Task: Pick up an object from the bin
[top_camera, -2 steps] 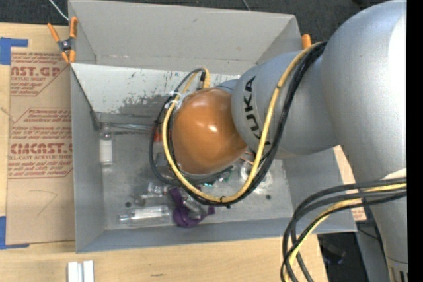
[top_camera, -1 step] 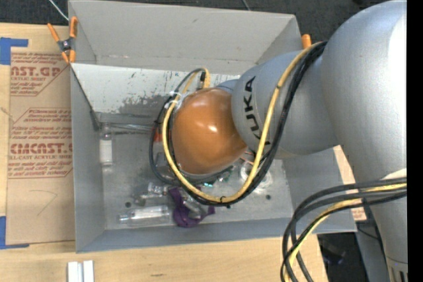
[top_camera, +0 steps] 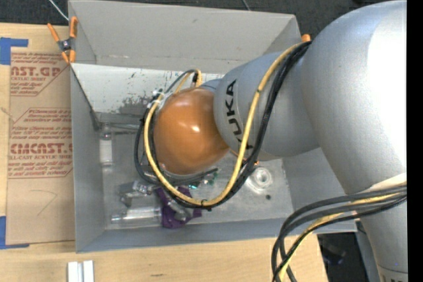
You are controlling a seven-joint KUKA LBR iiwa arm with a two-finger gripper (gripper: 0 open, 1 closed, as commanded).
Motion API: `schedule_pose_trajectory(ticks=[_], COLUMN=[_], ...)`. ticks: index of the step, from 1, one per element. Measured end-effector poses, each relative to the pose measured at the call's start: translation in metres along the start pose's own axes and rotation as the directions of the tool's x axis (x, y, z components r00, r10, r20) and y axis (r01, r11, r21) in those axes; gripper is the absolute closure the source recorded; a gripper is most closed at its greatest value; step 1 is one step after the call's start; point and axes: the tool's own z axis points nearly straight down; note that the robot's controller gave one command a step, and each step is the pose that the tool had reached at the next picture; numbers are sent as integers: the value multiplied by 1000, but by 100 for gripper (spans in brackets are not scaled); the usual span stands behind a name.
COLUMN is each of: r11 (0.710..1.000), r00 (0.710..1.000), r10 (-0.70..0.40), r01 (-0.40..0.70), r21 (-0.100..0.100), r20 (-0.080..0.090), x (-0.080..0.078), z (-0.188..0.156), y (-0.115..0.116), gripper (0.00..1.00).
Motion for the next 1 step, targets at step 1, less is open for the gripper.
schedule_pose_trajectory(ticks=[1], r11=[1000], r00=[1000], r10=[6], r01=[-6], r21=[-1], r20=[0], x=[-2], z=[0], y=[1], gripper=[100])
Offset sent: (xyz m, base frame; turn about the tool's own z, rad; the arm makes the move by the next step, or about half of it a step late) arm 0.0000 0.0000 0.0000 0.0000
